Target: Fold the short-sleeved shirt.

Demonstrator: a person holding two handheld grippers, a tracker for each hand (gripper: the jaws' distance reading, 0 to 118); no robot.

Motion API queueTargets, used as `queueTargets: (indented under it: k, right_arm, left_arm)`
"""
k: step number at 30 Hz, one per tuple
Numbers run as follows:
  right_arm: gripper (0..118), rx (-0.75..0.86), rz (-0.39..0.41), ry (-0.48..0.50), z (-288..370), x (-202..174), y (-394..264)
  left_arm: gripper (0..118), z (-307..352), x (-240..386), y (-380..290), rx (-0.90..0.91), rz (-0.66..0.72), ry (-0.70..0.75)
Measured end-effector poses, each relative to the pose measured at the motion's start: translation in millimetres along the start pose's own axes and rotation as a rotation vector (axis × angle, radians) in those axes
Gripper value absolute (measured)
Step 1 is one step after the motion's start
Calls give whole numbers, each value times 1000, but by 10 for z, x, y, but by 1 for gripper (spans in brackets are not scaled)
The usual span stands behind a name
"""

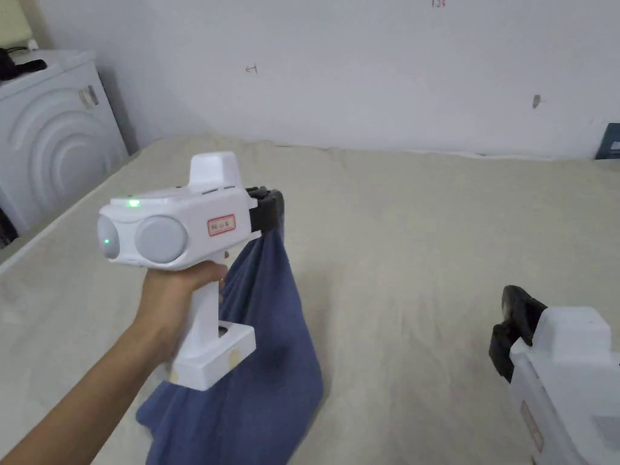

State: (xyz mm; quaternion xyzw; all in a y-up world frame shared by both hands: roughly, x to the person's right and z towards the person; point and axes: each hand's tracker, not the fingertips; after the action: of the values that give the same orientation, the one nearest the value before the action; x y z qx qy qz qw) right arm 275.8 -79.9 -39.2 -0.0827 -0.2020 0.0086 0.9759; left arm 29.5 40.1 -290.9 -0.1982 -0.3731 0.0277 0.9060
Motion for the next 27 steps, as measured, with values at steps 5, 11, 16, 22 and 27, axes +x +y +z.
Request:
queueTargets:
  k: [5,11,16,22,27]
  right_arm:
    - [2,29,24,-101,305,449,53]
    - [2,32,20,-222,609,916,33]
    - [2,11,11,-284,758,1178,-45]
    - [2,-25,-9,-320,817,1294,-187]
    - [2,-61,-23,-319,792,1306,-311]
  left_arm:
    - [0,-314,869,179,2,-69,-151]
    - [0,-703,1688,-42,-63,-128,-317]
    - [0,-1121,2048,-698,-234,-148,-395]
    - [0,-1577,2059,-1801,-520,-215,-347]
    - [0,-1819,1926,-2670,-736,-297,-217]
